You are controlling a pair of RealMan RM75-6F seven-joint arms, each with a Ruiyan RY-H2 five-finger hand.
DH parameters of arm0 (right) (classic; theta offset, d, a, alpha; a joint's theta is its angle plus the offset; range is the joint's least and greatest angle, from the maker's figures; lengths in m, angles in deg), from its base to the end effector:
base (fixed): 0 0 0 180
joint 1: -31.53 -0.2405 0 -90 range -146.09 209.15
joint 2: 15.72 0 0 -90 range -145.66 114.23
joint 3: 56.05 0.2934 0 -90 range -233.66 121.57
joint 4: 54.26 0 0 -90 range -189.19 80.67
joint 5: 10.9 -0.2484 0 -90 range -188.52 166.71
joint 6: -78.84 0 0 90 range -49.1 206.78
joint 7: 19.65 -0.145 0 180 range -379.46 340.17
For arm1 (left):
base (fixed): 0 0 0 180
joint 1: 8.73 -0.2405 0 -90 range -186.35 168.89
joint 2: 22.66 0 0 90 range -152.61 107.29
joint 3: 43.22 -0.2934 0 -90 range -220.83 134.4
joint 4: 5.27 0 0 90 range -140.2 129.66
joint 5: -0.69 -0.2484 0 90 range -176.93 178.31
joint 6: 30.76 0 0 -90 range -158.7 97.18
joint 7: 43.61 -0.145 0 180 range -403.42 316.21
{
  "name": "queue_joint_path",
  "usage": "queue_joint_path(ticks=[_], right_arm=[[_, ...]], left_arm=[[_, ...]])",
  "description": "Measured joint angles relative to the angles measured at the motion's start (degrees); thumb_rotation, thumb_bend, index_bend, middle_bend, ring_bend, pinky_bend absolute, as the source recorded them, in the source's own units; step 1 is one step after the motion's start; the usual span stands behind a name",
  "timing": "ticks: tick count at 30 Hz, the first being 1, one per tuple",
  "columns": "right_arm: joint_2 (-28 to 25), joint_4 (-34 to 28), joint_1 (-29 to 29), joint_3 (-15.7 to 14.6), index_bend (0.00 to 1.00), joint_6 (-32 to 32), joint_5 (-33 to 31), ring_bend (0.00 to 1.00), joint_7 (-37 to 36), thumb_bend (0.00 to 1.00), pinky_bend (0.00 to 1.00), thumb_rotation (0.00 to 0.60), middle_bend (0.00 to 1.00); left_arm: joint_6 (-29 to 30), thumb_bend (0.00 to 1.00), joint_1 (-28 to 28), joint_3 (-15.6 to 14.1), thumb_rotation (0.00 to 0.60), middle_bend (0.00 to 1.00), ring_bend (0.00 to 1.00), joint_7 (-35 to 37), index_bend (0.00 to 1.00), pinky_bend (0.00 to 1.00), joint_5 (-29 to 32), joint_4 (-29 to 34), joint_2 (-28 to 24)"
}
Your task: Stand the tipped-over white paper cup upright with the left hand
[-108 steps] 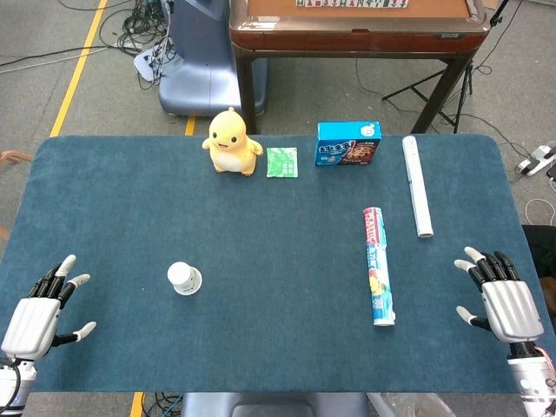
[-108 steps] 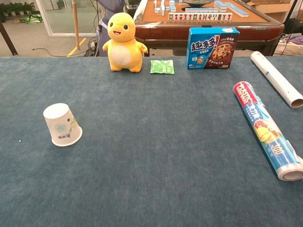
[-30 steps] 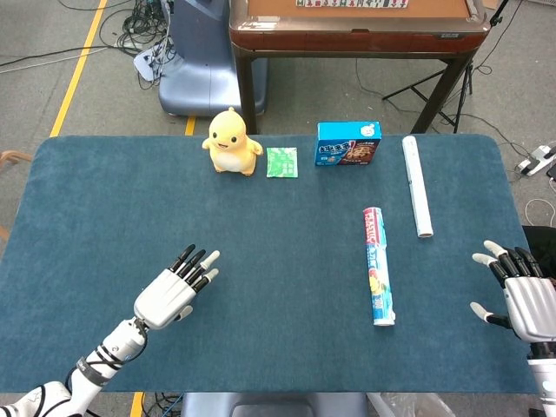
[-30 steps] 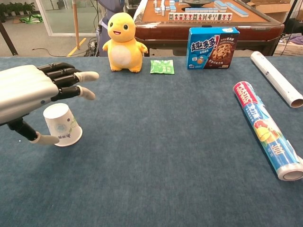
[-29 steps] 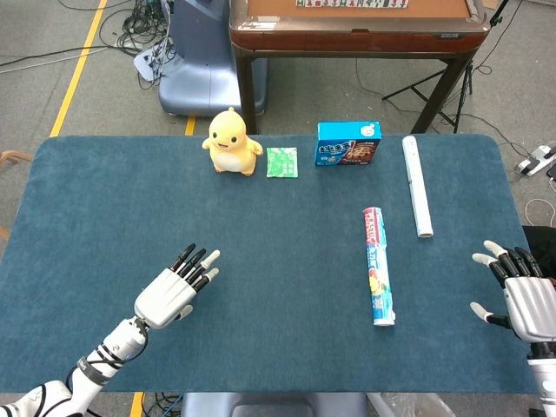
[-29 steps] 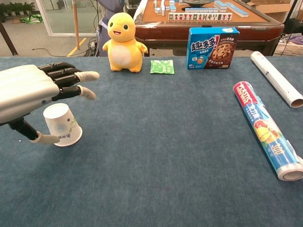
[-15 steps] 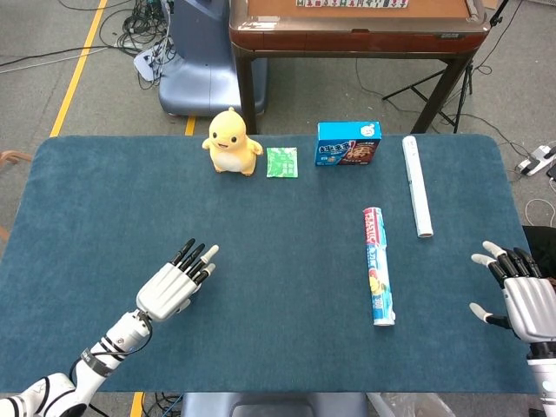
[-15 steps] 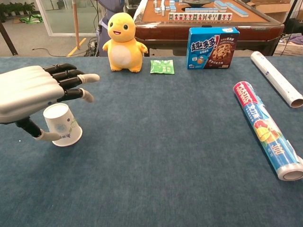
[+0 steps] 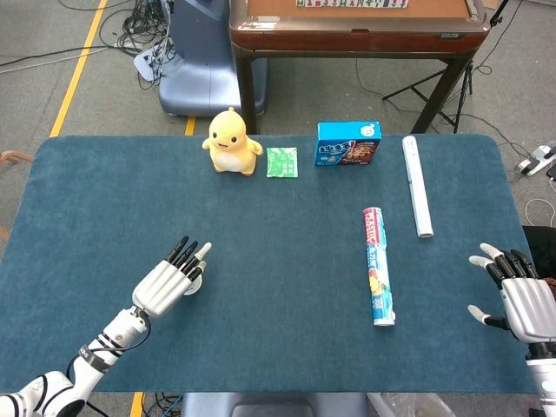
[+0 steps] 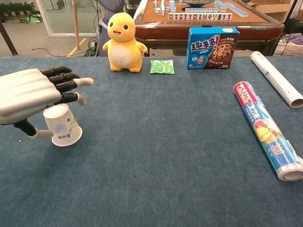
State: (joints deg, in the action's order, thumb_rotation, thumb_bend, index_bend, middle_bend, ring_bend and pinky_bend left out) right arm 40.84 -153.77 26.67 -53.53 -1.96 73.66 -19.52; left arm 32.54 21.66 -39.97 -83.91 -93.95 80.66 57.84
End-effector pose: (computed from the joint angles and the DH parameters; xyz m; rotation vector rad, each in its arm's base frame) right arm -0.3494 -0.1845 0.1649 1.4144 -0.9653 0.8416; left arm -0.2290 0.3043 -0.0106 -2.0545 -0.1057 -0.7042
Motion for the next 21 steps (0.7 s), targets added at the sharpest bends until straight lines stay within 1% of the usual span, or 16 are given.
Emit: queue_joint_path(ticks=[7,15,21], right_arm=[[-0.1,-0.07,-0.03,-0.05,0.26,0.15,-0.05,0.11,-0.05,0.12,0.1,0.6,0.13],[-0.13,-0.15,-0.06,-0.03,0.26,0.22,-0.17,0.11,-0.06,0.12,0.1,0.6,0.13],[-0.14,-0.18,-0.07,-0.08,0.26,0.27,-0.16,0.11,0.01,0.12,0.1,0.6,0.13]], left_arm=[[0.0,0.17,-0.07,-0.03,0.6,0.0,0.0,-2.89,0.26,0.0,2.05,0.05,0.2],[0.41,0.2,0.03,-0.48,0.6,0.0,0.0,-2.69,0.29,0.0,2.83,-0.46,0.47],[1.0,0.2,0.01,-0.76,0.6,0.0,0.0,-2.09,0.32,0.0,3.09,-0.86,0.67]])
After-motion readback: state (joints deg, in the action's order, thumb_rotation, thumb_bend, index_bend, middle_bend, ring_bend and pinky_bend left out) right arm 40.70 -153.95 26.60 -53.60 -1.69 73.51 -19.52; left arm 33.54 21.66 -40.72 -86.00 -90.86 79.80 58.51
